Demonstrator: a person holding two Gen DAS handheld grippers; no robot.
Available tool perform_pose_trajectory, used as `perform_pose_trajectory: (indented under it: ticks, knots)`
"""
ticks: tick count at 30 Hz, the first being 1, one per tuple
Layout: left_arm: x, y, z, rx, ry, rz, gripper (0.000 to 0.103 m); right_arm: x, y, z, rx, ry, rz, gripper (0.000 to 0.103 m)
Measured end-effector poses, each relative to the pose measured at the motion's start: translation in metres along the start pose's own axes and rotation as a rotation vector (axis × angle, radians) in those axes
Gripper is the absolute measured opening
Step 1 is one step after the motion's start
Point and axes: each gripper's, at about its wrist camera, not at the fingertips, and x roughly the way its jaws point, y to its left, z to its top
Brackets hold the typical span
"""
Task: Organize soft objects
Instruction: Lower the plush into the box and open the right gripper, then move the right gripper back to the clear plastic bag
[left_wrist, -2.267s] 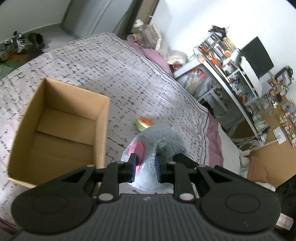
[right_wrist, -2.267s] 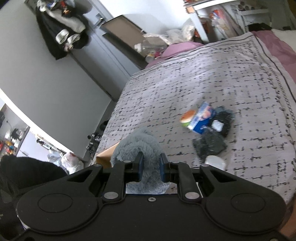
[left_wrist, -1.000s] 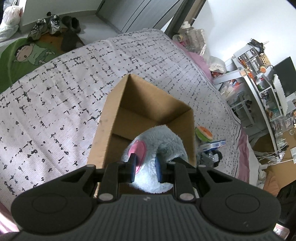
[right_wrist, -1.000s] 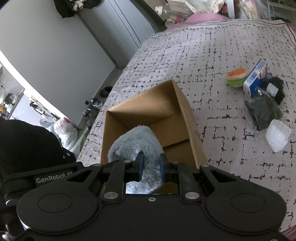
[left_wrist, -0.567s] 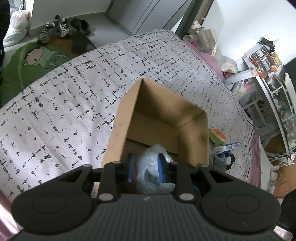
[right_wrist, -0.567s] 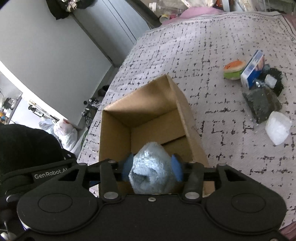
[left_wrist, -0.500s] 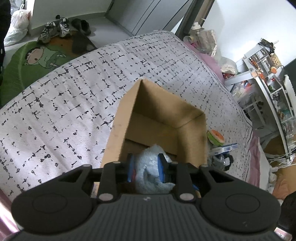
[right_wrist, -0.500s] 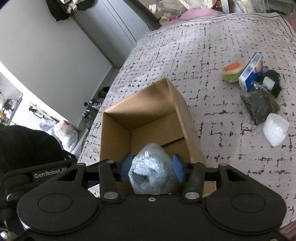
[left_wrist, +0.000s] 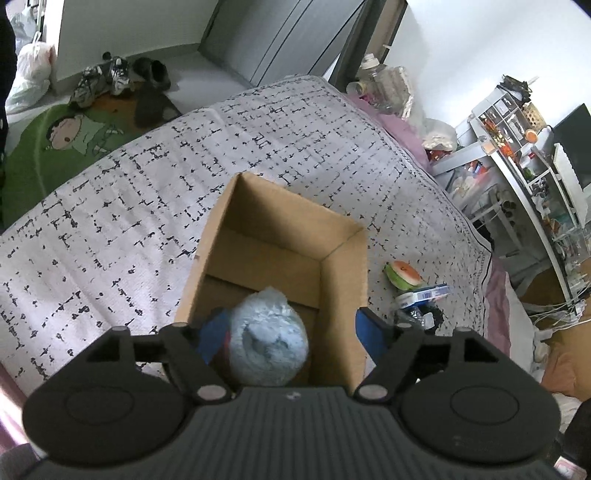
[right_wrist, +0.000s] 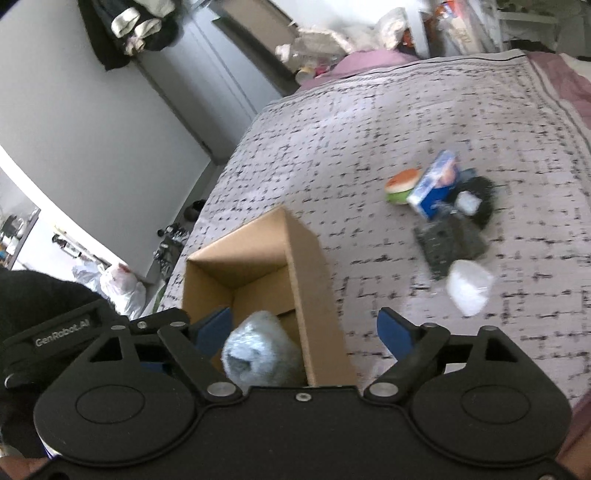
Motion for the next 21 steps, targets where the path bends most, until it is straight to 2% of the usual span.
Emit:
perform_pose_trajectory:
  ticks: [8,13,16,21]
  knots:
    - [-0.009,-0.026,-0.009,0.041,-0.001,-0.002,0.077,-0.026,-0.034,0.007,0.043,-0.035,-0.026,0.097]
    - [-0.013,-0.041,-0.016,0.064,0.000,-0.003,0.079,-0.036,-0.051,0.011,0.072,-0.047,-0.030,0.100]
    - [-0.016,-0.050,-0.019,0.083,-0.010,0.012,0.088,-0.043,-0.060,0.013,0.095,-0.046,-0.015,0.103]
    - [-0.018,-0.063,-0.024,0.099,-0.014,0.018,0.089,-0.053,-0.078,0.018,0.118,-0.050,-0.013,0.103]
